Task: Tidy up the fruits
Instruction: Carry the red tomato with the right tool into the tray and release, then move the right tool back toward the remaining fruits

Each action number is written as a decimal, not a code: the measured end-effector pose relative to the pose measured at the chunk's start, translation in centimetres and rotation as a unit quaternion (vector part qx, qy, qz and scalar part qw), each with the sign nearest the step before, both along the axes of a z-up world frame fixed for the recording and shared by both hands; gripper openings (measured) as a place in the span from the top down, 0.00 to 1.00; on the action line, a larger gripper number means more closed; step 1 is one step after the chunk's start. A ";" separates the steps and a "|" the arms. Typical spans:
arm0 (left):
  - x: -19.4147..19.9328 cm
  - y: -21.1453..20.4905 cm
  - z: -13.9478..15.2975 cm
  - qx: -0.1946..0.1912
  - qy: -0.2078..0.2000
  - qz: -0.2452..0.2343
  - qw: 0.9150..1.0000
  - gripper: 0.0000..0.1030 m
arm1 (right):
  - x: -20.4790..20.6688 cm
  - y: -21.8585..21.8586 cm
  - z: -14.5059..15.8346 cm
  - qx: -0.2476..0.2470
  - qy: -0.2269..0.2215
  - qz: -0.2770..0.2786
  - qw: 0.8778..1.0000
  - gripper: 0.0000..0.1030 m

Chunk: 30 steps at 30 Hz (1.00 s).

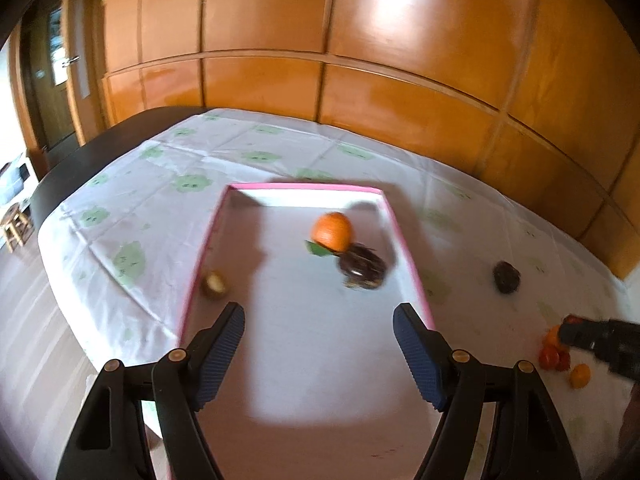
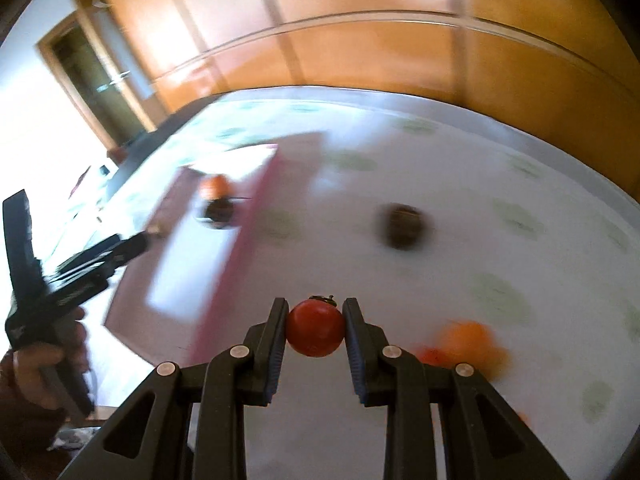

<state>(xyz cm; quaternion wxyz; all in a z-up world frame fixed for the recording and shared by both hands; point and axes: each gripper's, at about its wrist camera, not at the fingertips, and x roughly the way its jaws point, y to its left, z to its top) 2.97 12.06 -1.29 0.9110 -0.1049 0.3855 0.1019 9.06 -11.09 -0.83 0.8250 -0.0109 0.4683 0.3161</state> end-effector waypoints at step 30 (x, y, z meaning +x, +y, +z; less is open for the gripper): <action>-1.5 3.4 -1.0 -0.008 0.005 0.030 0.999 0.25 | -0.3 7.8 -1.1 -0.008 -0.016 0.014 1.000 0.65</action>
